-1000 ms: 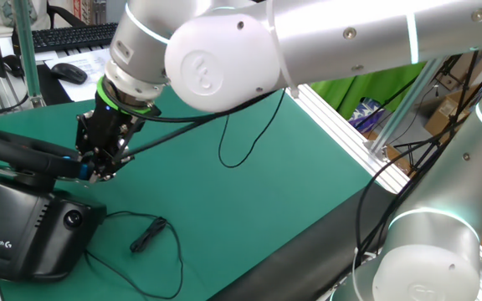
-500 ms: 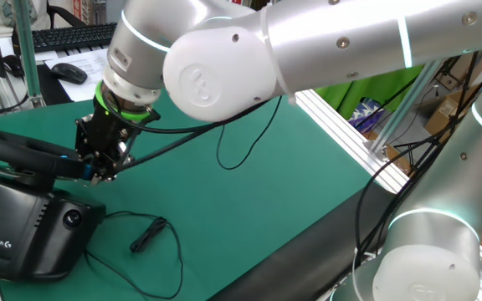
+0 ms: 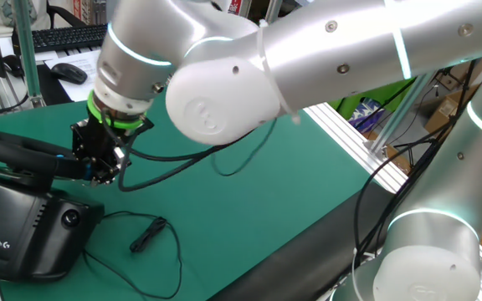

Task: Rotate the steering wheel 90 degrees counterclockwise

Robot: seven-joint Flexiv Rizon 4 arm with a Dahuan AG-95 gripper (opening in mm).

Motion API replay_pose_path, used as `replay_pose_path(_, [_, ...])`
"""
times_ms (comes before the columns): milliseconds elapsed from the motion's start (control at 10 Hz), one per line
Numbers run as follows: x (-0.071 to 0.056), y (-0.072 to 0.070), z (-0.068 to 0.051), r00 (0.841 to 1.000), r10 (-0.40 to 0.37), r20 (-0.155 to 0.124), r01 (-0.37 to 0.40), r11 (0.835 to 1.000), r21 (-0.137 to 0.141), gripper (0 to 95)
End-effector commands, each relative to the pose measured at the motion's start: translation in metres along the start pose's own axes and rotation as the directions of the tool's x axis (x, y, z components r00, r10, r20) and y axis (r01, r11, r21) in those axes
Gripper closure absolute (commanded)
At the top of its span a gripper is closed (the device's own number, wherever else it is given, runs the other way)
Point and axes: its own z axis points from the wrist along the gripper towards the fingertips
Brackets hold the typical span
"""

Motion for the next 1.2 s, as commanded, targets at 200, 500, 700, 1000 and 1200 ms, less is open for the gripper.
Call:
replay_pose_path(200, [0.001, -0.002, 0.003, 1.000, 0.013, 0.003, -0.012, 1.000, -0.008, 95.0])
replay_pose_path(500, [0.001, -0.002, 0.003, 1.000, 0.027, -0.002, -0.027, 1.000, 0.004, 95.0])
replay_pose_path(700, [0.001, -0.002, 0.002, 1.000, 0.029, -0.006, -0.029, 0.999, 0.035, 0.0])
replay_pose_path(1000, [0.001, -0.002, -0.001, 1.000, 0.022, -0.010, -0.022, 0.999, 0.045, 0.0])
replay_pose_path(1200, [0.000, -0.002, -0.008, 1.000, 0.007, -0.019, -0.006, 0.998, 0.067, 0.0])
